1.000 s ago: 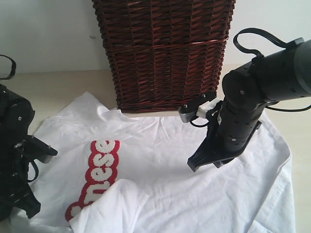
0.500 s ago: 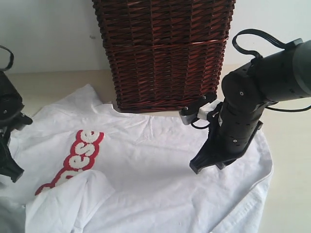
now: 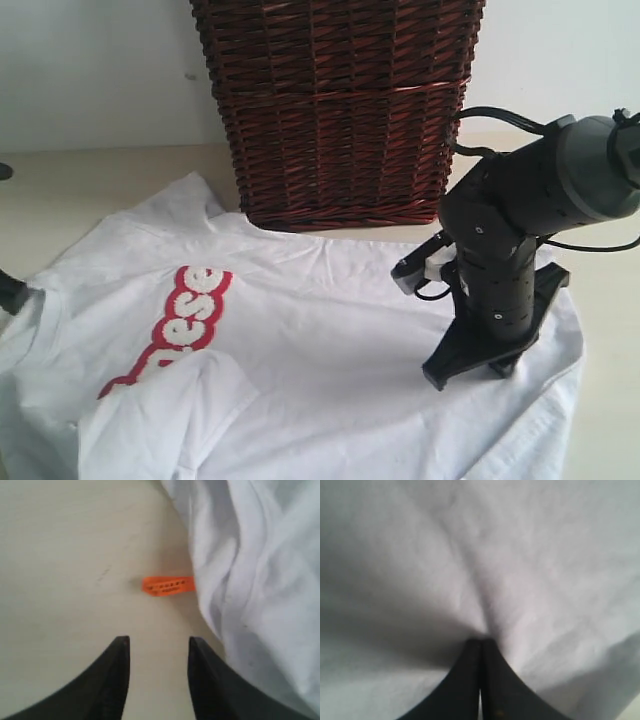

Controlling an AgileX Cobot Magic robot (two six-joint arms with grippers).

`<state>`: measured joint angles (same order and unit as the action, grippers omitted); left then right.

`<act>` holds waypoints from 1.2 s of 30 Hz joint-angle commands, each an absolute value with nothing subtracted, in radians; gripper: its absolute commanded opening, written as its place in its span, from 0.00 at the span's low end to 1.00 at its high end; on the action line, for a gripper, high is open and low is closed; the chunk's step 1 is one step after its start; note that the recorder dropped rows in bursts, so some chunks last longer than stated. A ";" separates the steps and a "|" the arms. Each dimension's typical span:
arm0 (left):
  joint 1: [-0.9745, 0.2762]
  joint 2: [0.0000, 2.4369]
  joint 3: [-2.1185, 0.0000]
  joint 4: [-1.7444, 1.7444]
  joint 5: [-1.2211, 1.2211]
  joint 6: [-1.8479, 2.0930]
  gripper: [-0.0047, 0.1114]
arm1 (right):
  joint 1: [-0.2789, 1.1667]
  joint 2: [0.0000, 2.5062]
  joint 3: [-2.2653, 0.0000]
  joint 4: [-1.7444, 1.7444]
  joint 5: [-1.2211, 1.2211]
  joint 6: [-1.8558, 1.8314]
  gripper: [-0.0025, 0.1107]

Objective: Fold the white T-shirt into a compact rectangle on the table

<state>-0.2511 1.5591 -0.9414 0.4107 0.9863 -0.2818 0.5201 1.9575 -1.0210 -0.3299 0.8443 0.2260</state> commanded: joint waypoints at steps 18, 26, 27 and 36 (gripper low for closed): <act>-0.617 1.820 -0.991 -0.287 0.825 0.386 0.32 | 0.512 1.984 -0.994 -0.398 0.874 0.290 0.02; -0.620 1.742 -0.991 -0.243 1.144 0.438 0.04 | 0.512 1.984 -0.994 -0.402 0.839 0.288 0.02; -0.625 1.720 -0.991 -0.276 1.183 0.468 0.04 | 0.512 1.984 -0.994 -0.402 0.839 0.288 0.02; -0.727 1.525 -0.863 -0.326 1.221 0.495 0.04 | 0.512 1.984 -0.996 -0.402 0.839 0.288 0.02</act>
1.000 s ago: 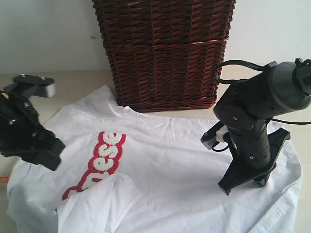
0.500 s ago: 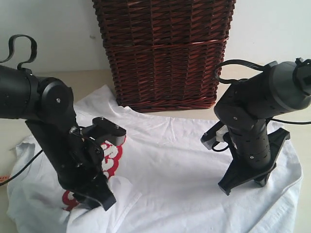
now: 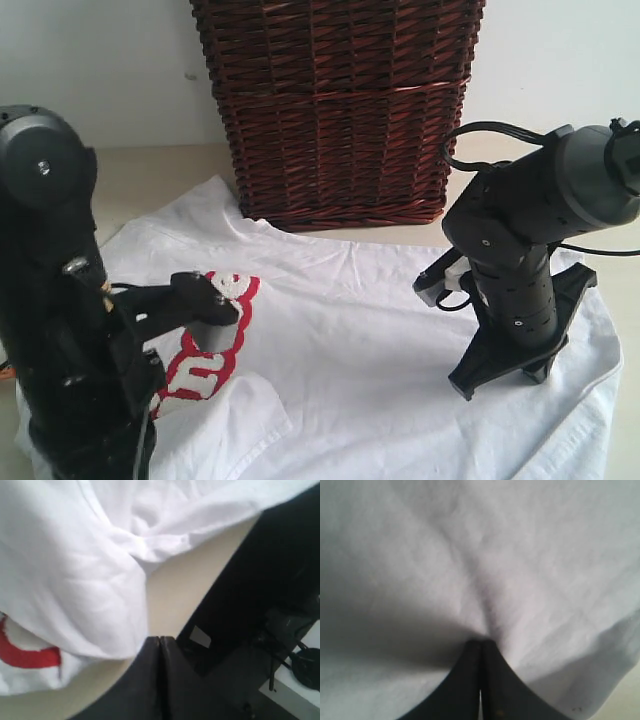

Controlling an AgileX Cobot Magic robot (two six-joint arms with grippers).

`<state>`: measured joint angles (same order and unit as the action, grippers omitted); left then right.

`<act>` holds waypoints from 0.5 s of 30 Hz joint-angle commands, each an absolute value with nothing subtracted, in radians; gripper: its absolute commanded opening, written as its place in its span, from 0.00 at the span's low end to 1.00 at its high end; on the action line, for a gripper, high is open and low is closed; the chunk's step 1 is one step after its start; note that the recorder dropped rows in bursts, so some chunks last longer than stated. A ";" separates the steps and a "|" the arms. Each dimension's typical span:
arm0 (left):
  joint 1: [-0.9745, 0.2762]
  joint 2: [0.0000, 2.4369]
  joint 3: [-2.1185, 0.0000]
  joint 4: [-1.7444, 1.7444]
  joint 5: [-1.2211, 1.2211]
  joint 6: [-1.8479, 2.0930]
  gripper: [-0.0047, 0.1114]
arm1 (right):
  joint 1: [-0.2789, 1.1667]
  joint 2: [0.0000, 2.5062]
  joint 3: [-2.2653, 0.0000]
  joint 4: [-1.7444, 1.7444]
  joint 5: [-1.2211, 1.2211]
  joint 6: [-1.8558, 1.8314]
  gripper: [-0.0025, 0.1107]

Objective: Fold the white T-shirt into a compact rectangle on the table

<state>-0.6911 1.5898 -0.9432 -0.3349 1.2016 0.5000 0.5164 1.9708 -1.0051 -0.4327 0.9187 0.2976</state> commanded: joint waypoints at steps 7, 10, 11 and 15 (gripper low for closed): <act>-0.706 1.514 -0.889 -0.224 0.942 0.283 0.20 | 0.512 1.976 -0.996 -0.395 0.843 0.288 0.02; -0.709 1.605 -0.913 -0.263 0.787 0.291 0.60 | 0.512 1.976 -0.996 -0.390 0.845 0.288 0.02; -0.709 1.642 -0.922 -0.260 0.768 0.291 0.62 | 0.512 1.976 -0.996 -0.390 0.845 0.288 0.02; -0.697 1.839 -0.978 -0.250 0.708 0.312 0.41 | 0.512 1.976 -0.996 -0.391 0.842 0.288 0.02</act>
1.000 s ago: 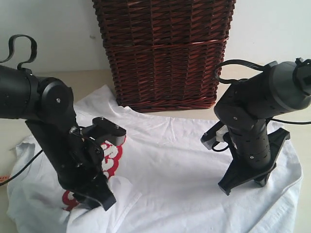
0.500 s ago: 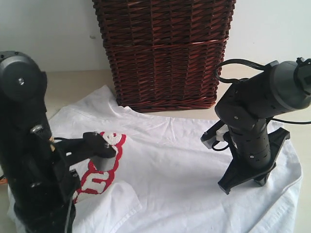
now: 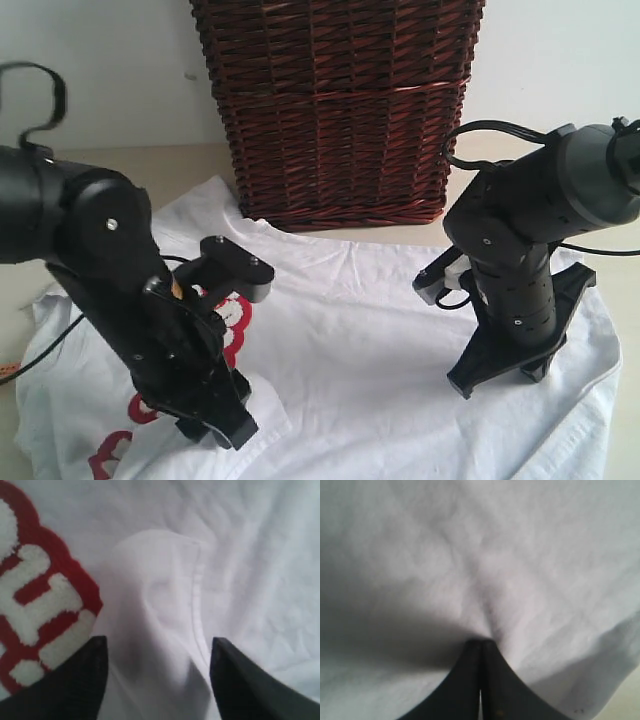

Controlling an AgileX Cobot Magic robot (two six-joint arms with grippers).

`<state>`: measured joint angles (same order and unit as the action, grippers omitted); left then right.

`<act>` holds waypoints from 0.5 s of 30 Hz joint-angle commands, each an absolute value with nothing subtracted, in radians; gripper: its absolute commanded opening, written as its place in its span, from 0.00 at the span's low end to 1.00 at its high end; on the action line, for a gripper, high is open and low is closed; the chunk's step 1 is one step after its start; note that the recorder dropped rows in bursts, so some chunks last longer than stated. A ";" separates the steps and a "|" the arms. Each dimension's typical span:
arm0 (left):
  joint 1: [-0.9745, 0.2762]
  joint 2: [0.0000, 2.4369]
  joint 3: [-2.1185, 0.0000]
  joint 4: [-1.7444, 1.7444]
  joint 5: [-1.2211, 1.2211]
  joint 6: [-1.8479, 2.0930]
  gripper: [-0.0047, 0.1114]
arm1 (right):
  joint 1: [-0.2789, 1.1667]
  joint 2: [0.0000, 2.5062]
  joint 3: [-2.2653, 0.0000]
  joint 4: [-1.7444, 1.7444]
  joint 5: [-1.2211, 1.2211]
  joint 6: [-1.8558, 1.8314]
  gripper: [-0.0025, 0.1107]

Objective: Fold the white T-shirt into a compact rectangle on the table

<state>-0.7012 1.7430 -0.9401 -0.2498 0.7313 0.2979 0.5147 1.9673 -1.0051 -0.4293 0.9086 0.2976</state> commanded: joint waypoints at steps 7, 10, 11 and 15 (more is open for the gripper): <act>-0.719 1.760 -0.967 -0.274 1.221 0.410 0.04 | 0.512 1.976 -0.996 -0.401 0.831 0.290 0.02; -0.764 1.660 -0.916 -0.399 1.221 0.458 0.04 | 0.512 1.976 -0.996 -0.401 0.831 0.290 0.02; -0.789 1.627 -0.889 -0.431 1.221 0.434 0.04 | 0.512 1.976 -0.996 -0.401 0.831 0.290 0.02; -0.863 1.556 -0.793 -0.449 1.221 0.390 0.09 | 0.512 1.976 -0.996 -0.398 0.832 0.290 0.02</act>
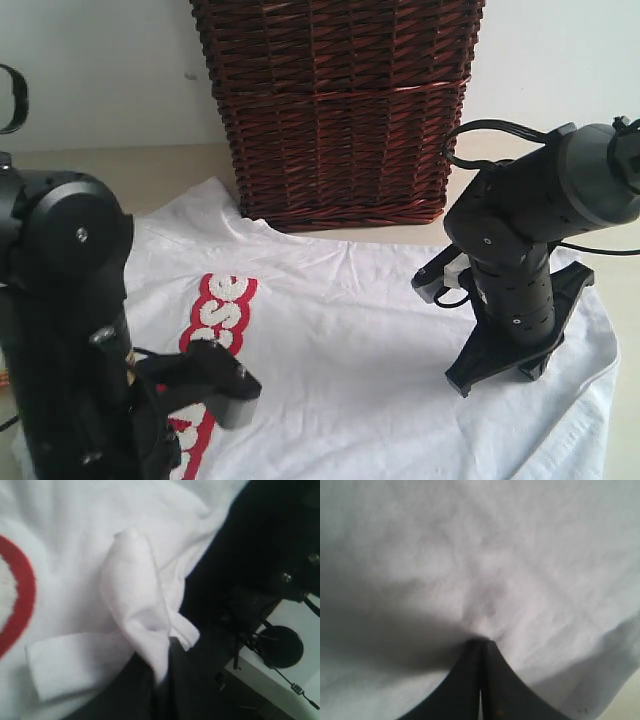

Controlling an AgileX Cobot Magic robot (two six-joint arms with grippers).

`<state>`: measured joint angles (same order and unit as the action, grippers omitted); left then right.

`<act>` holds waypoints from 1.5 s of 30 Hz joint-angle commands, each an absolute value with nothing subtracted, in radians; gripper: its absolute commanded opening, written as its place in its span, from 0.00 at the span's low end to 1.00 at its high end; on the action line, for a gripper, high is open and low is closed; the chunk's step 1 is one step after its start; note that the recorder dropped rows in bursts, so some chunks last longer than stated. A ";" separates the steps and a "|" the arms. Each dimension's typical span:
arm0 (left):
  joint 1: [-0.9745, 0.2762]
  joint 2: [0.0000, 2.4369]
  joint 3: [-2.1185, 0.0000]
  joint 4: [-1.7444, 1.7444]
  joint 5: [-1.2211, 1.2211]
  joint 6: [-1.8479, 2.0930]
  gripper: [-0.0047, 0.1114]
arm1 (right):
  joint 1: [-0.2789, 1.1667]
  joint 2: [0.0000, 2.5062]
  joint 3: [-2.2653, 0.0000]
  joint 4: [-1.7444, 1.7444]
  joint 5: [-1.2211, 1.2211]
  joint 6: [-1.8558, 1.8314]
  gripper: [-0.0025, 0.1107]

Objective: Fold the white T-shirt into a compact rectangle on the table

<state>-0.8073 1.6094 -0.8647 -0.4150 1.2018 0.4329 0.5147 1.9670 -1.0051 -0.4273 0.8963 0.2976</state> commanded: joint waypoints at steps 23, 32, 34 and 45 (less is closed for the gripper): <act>-0.731 1.576 -0.670 0.173 0.915 -0.225 0.17 | 0.512 1.809 -0.994 -0.149 0.846 0.114 0.02; -0.355 1.771 -0.766 0.164 0.819 -0.291 0.04 | 0.512 1.813 -0.877 0.000 0.733 0.000 0.02; -0.315 1.794 -0.778 0.164 0.832 -0.287 0.04 | 0.512 1.818 -0.869 0.000 0.728 0.000 0.02; -0.278 1.810 -0.838 0.162 0.870 -0.241 0.04 | 0.512 1.888 -0.793 -0.204 1.028 0.195 0.02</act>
<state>-0.2835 1.8050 -0.8270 0.1568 0.8628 -0.2597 0.5147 1.8583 -0.8520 -0.0714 0.9147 0.0923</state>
